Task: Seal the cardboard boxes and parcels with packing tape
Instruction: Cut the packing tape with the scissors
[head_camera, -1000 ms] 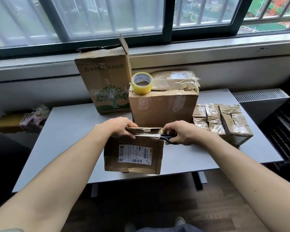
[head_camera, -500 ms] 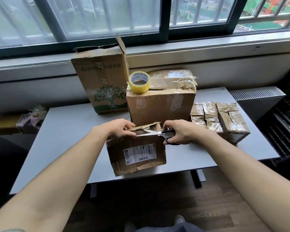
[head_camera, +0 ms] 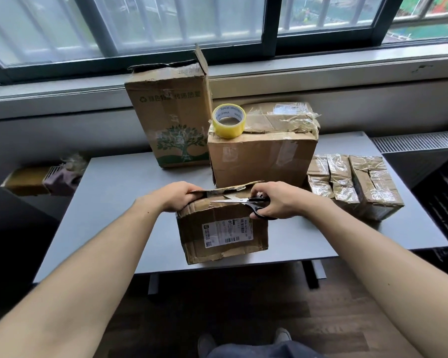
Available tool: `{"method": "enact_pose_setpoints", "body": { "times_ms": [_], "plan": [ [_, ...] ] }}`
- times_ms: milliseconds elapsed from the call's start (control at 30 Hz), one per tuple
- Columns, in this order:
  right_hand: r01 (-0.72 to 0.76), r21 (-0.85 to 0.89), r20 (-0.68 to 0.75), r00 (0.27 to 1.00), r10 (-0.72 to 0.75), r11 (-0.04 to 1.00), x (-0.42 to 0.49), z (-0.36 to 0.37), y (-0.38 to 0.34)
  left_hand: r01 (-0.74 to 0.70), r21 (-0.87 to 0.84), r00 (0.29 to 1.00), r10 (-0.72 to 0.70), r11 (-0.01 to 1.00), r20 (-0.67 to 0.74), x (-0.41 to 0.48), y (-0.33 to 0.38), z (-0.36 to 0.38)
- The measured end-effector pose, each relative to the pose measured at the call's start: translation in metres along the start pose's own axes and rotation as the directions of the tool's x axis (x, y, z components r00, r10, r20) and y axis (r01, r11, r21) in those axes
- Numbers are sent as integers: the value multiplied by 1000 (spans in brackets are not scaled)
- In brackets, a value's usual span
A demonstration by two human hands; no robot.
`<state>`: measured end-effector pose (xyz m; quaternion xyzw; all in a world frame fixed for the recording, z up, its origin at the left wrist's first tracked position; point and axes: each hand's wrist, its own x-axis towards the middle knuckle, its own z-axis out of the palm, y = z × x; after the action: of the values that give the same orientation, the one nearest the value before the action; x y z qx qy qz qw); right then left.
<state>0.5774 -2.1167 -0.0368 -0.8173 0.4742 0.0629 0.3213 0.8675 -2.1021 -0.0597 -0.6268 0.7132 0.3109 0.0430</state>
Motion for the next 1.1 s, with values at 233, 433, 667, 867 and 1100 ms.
{"method": "enact_pose_setpoints", "body": {
  "times_ms": [233,433,667,867,1100],
  "plan": [
    [45,51,8,999,-46,998,4,-4,-5,8,119,999,-2,993,-48,3,6,1],
    [39,147,-38,999,-34,988,7,-1,3,-22,154,995,36,988,-92,3,12,0],
    [35,65,-43,999,-32,997,5,-2,-2,-30,109,997,38,994,-64,1,19,-5],
    [60,-3,-61,996,-60,998,6,0,-2,-5,61,995,11,998,-100,3,16,-3],
    [147,-53,-33,988,-149,988,11,9,-13,-21,-25,978,16,999,-206,9,33,-1]
  ]
}}
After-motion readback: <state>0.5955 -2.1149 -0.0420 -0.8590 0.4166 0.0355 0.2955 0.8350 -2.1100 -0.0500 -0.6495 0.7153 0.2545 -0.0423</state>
